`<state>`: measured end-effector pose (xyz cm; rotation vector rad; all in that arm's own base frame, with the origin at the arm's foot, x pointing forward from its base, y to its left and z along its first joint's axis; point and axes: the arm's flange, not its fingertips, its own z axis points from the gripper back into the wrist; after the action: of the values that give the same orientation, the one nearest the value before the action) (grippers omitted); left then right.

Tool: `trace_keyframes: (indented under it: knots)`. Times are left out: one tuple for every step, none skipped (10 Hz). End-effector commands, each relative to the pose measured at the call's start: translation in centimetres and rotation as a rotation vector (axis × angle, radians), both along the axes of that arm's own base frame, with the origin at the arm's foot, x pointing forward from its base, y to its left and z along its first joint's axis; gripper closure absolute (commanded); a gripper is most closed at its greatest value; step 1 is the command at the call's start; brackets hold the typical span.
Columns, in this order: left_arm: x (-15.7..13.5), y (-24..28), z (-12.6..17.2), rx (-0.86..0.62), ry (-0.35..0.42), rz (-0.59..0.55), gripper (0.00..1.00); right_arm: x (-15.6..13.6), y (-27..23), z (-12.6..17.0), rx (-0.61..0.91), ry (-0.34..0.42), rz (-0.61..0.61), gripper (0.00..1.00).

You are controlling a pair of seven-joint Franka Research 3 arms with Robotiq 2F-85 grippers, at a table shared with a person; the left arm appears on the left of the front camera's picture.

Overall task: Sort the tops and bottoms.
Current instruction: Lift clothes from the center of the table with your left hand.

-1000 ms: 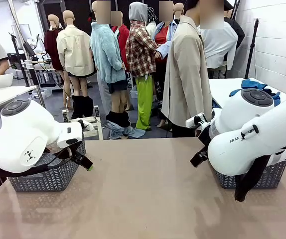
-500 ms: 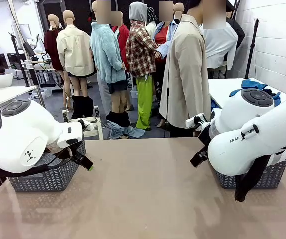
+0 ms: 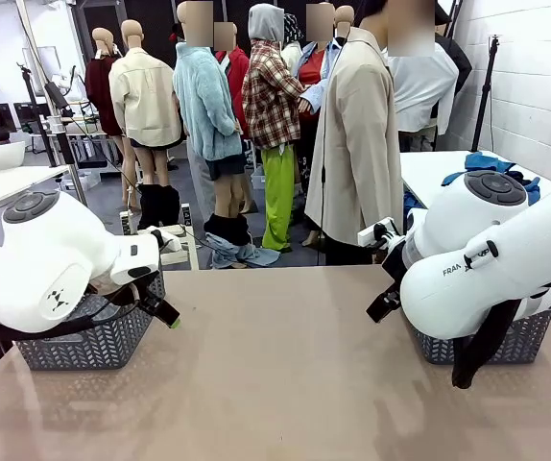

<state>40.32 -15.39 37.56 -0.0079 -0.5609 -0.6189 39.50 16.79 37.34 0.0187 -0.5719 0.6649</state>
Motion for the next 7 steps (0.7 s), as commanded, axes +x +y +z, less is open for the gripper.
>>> trace_keyframes:
  knots:
    - [-0.5,0.3,3.0,0.026,-0.126,0.018,0.00,-0.4,0.0,1.5,0.006,-0.059,0.017,0.00]
    - [-1.0,0.8,5.4,0.019,-0.198,0.031,0.00,-1.0,0.0,3.6,0.006,-0.145,0.028,0.00]
    - [-1.9,1.4,8.0,0.022,-0.278,0.042,0.00,-2.1,0.0,6.2,-0.003,-0.234,0.030,0.00]
    - [-2.5,2.2,10.1,0.045,-0.332,0.069,0.00,-2.9,-0.6,8.5,-0.003,-0.301,0.009,0.00]
    - [-3.0,3.9,11.9,0.059,-0.357,0.106,0.00,-3.9,-2.0,11.3,-0.018,-0.379,-0.058,0.00]
    - [-3.7,6.6,13.5,0.058,-0.375,0.164,0.00,-5.4,-4.6,13.7,-0.004,-0.449,-0.132,0.00]
    - [-4.5,10.6,14.5,0.038,-0.362,0.242,0.00,-7.0,-8.0,15.8,0.030,-0.512,-0.232,0.00]
